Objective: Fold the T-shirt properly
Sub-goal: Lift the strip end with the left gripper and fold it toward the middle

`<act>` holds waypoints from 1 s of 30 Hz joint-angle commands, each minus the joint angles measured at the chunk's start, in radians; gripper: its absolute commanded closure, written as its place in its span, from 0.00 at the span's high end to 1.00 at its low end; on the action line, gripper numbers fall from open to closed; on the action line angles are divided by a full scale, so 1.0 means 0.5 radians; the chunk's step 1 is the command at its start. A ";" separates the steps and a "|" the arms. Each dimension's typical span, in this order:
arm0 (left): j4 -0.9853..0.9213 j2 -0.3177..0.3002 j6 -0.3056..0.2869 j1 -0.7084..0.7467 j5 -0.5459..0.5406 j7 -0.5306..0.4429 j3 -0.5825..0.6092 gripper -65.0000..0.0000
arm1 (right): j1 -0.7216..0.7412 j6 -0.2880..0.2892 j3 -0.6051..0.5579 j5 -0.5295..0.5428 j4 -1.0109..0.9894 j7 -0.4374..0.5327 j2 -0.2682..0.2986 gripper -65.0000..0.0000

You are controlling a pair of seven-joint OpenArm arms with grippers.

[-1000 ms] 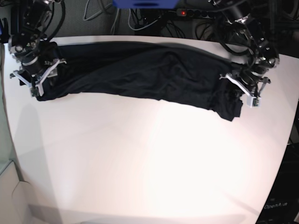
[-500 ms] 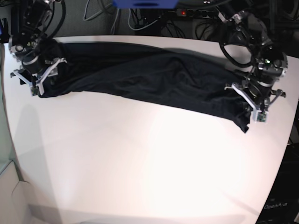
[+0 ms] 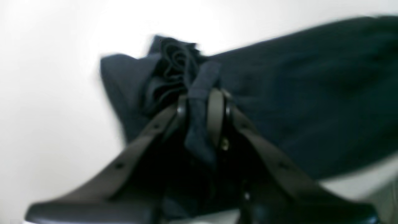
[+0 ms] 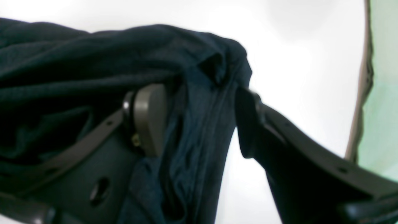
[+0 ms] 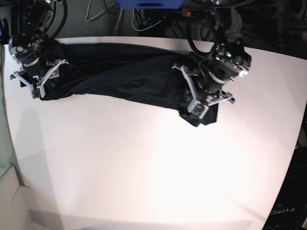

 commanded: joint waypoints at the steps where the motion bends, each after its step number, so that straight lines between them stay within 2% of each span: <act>1: 0.034 0.008 0.008 -0.010 -0.026 -0.047 0.065 0.00 | 0.010 -0.008 0.007 0.020 0.039 0.033 0.020 0.49; 9: 0.022 0.008 0.008 0.045 -0.041 -0.050 0.633 0.00 | 0.010 -0.008 0.007 0.020 0.039 0.033 0.020 0.49; 14: 0.019 0.008 0.008 0.033 -0.044 -0.053 0.851 0.00 | 0.010 -0.008 0.004 0.020 0.039 0.033 0.020 0.49; 21: 0.016 0.008 0.008 0.023 -0.044 -0.053 1.065 0.00 | 0.010 -0.008 0.004 0.020 0.039 0.033 0.020 0.49; 25: -0.055 0.008 0.065 -0.016 -0.047 -0.057 1.133 0.00 | 0.010 -0.008 0.004 0.020 0.039 0.033 0.023 0.49; 30: -0.180 0.008 0.065 -0.047 -0.047 -0.060 1.164 0.00 | 0.010 -0.008 0.004 0.020 0.039 0.033 0.029 0.49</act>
